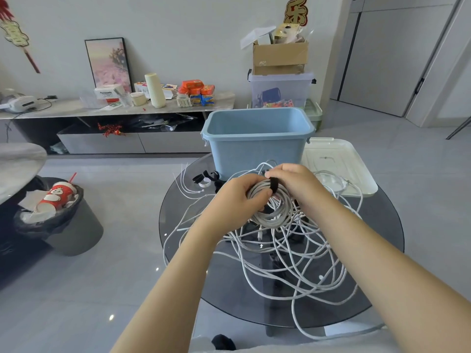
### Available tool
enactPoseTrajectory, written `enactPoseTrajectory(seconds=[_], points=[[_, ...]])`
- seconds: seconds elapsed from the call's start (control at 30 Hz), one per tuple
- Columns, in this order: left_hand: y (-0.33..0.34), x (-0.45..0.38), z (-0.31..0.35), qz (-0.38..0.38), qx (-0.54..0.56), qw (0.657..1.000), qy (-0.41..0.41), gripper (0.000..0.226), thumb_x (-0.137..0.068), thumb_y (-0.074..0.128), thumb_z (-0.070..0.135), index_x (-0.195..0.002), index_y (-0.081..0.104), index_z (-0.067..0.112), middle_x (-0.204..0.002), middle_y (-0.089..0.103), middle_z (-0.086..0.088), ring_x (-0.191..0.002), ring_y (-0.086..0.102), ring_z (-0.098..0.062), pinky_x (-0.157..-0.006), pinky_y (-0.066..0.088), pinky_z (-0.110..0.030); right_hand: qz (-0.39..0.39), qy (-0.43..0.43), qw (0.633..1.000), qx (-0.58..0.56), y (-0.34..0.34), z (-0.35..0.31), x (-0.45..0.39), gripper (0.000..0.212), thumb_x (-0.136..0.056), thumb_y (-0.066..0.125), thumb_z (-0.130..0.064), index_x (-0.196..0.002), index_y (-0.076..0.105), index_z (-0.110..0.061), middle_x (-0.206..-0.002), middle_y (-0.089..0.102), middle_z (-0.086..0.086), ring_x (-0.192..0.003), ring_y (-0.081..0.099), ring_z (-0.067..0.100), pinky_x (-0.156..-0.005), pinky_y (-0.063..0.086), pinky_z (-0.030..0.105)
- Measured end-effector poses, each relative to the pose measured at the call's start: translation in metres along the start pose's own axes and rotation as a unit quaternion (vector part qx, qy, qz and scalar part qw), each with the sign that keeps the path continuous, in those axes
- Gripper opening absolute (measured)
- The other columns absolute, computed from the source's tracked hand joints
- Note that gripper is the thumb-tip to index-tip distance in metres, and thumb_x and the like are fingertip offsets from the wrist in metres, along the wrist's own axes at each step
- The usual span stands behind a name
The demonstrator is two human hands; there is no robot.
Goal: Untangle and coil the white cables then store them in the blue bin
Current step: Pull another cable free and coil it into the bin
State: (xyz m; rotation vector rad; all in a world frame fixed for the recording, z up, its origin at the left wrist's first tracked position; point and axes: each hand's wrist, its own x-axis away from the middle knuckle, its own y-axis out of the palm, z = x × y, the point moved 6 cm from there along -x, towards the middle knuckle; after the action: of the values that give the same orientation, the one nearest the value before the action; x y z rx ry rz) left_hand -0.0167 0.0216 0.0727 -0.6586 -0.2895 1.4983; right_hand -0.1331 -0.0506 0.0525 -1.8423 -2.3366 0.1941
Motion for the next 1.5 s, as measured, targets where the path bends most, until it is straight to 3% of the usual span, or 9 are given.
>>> enactPoseTrajectory(seconds=[0.1, 0.2, 0.3, 0.5, 0.7, 0.83, 1.07, 1.3, 1.5], points=[[-0.003, 0.001, 0.006, 0.018, -0.058, 0.997, 0.040, 0.016, -0.090, 0.058, 0.019, -0.103, 0.064, 0.024, -0.073, 0.061, 0.019, -0.073, 0.057, -0.002, -0.070, 0.043, -0.012, -0.119, 0.080, 0.985, -0.099, 0.010, 0.007, 0.003, 0.018, -0.086, 0.055, -0.007, -0.069, 0.059, -0.006, -0.057, 0.051, 0.009, -0.045, 0.047, 0.015, -0.044, 0.041, 0.022], [-0.006, 0.001, 0.013, 0.058, -0.115, 0.987, 0.093, 0.019, -0.091, 0.057, 0.017, -0.109, 0.064, 0.015, -0.078, 0.058, 0.014, -0.075, 0.051, -0.006, -0.069, 0.037, -0.005, -0.164, 0.153, 0.957, -0.185, 0.018, 0.012, 0.003, 0.030, -0.090, 0.050, -0.011, -0.062, 0.058, -0.009, -0.046, 0.047, 0.001, -0.037, 0.043, 0.007, -0.038, 0.038, 0.015], [-0.008, 0.002, 0.017, 0.103, -0.141, 0.976, 0.131, 0.018, -0.092, 0.058, 0.015, -0.108, 0.065, 0.010, -0.081, 0.057, 0.008, -0.073, 0.043, -0.002, -0.071, 0.034, -0.002, -0.174, 0.197, 0.942, -0.211, 0.020, 0.016, 0.003, 0.036, -0.092, 0.048, -0.014, -0.058, 0.054, -0.011, -0.041, 0.044, -0.002, -0.034, 0.041, 0.005, -0.036, 0.037, 0.015], [-0.011, 0.005, 0.020, 0.164, -0.133, 0.966, 0.151, 0.029, -0.088, 0.058, 0.015, -0.115, 0.067, 0.010, -0.088, 0.068, -0.005, -0.081, 0.054, -0.008, -0.073, 0.035, -0.001, -0.212, 0.228, 0.928, -0.206, 0.022, 0.018, 0.005, 0.051, -0.093, 0.045, -0.018, -0.044, 0.058, -0.013, -0.040, 0.044, -0.005, -0.035, 0.043, 0.004, -0.041, 0.040, 0.016], [-0.017, 0.005, 0.017, 0.131, -0.066, 0.982, 0.120, 0.033, -0.091, 0.059, 0.011, -0.121, 0.064, 0.025, -0.085, 0.064, 0.011, -0.074, 0.057, 0.000, -0.071, 0.043, -0.008, -0.207, 0.231, 0.915, -0.256, 0.021, 0.017, 0.007, 0.043, -0.092, 0.049, -0.017, -0.051, 0.060, -0.009, -0.044, 0.054, -0.001, -0.037, 0.052, 0.008, -0.041, 0.046, 0.019], [-0.021, 0.007, 0.015, 0.122, -0.013, 0.988, 0.096, 0.027, -0.092, 0.058, 0.009, -0.114, 0.067, 0.021, -0.085, 0.068, 0.014, -0.072, 0.064, 0.002, -0.071, 0.046, -0.010, -0.173, 0.188, 0.923, -0.289, 0.016, 0.015, 0.005, 0.039, -0.088, 0.055, -0.013, -0.051, 0.066, -0.009, -0.050, 0.061, 0.001, -0.043, 0.059, 0.010, -0.047, 0.051, 0.022], [-0.021, 0.005, 0.011, 0.130, -0.026, 0.989, 0.071, 0.022, -0.093, 0.054, 0.008, -0.110, 0.065, 0.016, -0.074, 0.065, 0.013, -0.064, 0.058, 0.009, -0.061, 0.037, -0.002, -0.113, 0.110, 0.935, -0.317, 0.009, 0.011, -0.002, 0.014, -0.089, 0.060, -0.020, -0.082, 0.063, -0.008, -0.066, 0.066, 0.002, -0.054, 0.064, 0.014, -0.056, 0.055, 0.026], [-0.027, 0.001, -0.004, 0.175, -0.022, 0.984, 0.034, 0.021, -0.095, 0.050, 0.007, -0.101, 0.061, 0.024, -0.073, 0.066, 0.011, -0.072, 0.062, 0.007, -0.068, 0.040, -0.002, -0.068, -0.024, 0.992, -0.099, 0.001, -0.008, 0.003, 0.028, -0.095, 0.049, -0.036, -0.111, 0.064, -0.018, -0.099, 0.069, 0.000, -0.093, 0.064, 0.017, -0.090, 0.048, 0.032], [-0.028, -0.003, -0.010, 0.200, 0.036, 0.979, -0.011, 0.021, -0.096, 0.046, 0.008, -0.108, 0.062, 0.016, -0.084, 0.068, 0.003, -0.068, 0.065, 0.001, -0.066, 0.051, -0.012, -0.072, -0.130, 0.989, 0.005, 0.009, -0.023, 0.019, 0.019, -0.089, 0.063, -0.020, -0.107, 0.063, -0.026, -0.103, 0.070, 0.009, -0.091, 0.067, 0.012, -0.089, 0.049, 0.027]])
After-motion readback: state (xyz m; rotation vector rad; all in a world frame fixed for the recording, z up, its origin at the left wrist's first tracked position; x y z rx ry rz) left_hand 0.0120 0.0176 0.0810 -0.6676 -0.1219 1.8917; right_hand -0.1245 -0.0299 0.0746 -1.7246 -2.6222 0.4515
